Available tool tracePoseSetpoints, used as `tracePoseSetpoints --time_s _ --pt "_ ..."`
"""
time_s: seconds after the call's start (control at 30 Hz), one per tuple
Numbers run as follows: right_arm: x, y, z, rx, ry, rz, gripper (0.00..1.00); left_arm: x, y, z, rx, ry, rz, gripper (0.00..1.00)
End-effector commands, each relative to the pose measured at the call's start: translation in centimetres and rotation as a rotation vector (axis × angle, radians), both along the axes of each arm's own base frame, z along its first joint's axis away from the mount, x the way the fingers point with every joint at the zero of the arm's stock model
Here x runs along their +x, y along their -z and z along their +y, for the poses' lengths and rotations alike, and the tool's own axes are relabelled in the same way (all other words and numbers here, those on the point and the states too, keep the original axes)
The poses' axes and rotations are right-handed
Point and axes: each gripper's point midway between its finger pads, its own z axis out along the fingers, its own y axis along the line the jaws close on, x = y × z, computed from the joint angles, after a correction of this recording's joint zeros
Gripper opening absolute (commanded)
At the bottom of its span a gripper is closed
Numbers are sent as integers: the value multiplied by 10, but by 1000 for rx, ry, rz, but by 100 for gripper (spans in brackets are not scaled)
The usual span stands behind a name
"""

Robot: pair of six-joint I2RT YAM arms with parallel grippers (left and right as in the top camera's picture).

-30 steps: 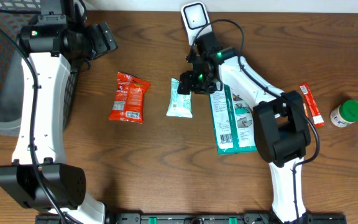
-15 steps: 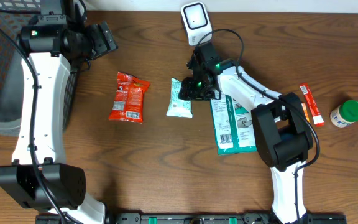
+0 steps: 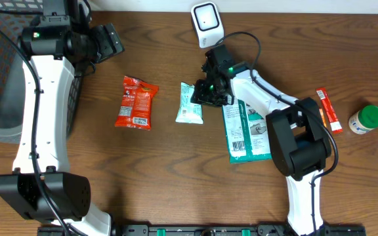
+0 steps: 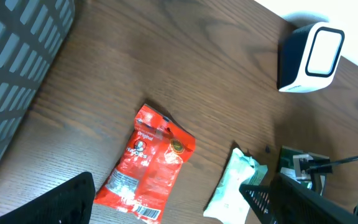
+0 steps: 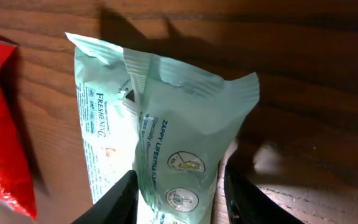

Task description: Scan the item barcode

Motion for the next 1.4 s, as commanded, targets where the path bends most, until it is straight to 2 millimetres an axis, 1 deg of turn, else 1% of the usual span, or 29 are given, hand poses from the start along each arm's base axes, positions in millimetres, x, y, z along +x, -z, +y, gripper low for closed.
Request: tracePoseSetpoints --time_s 0.0,0.1,0.33,0.43,0.53,0.57,0.63,0.7,0.77,0.9,0.97,1.0,1.03,1.1,1.17,1.3,1.37 --pt "-9 20 -9 -146 57 -5 41 0 -16 2 14 5 -41 89" --pt "-11 22 -7 -182 76 -18 40 0 -16 2 14 5 -41 90" --pt "-13 24 -4 -267 67 -76 34 0 -16 2 14 5 -41 90" --pt "-11 23 -3 -295 62 -107 28 0 -16 2 14 5 -41 90" --pt "-6 8 -1 -286 28 -147 14 0 -16 2 14 5 -41 90" --pt "-4 0 -2 -279 30 -159 10 0 -16 2 14 5 -41 89" --pt "0 -16 -5 -264 44 -181 10 0 -16 2 14 5 -41 90" --pt "0 -33 -10 -257 52 -196 13 0 -16 2 14 5 -41 89" --pt "-1 -43 -14 -257 58 -196 19 0 -16 2 14 5 -41 90" --pt "-8 -42 -19 -273 48 -174 26 0 -16 2 14 5 -41 89" --pt "-10 -38 -20 -281 47 -166 36 0 -16 2 14 5 -41 89" --pt "-10 -37 -20 -281 47 -166 44 0 -16 2 14 5 -41 90" --pt "-9 -37 -20 -281 48 -170 51 0 -16 2 14 5 -41 90" --pt "-3 -37 -17 -266 54 -191 61 0 -16 2 14 5 -41 89" --pt "4 -37 -13 -248 60 -217 66 0 -16 2 14 5 -41 90" --pt "4 -31 -10 -236 75 -202 64 0 -16 2 14 5 -41 89" --pt "3 -23 -10 -244 71 -189 61 0 -16 2 14 5 -41 89"
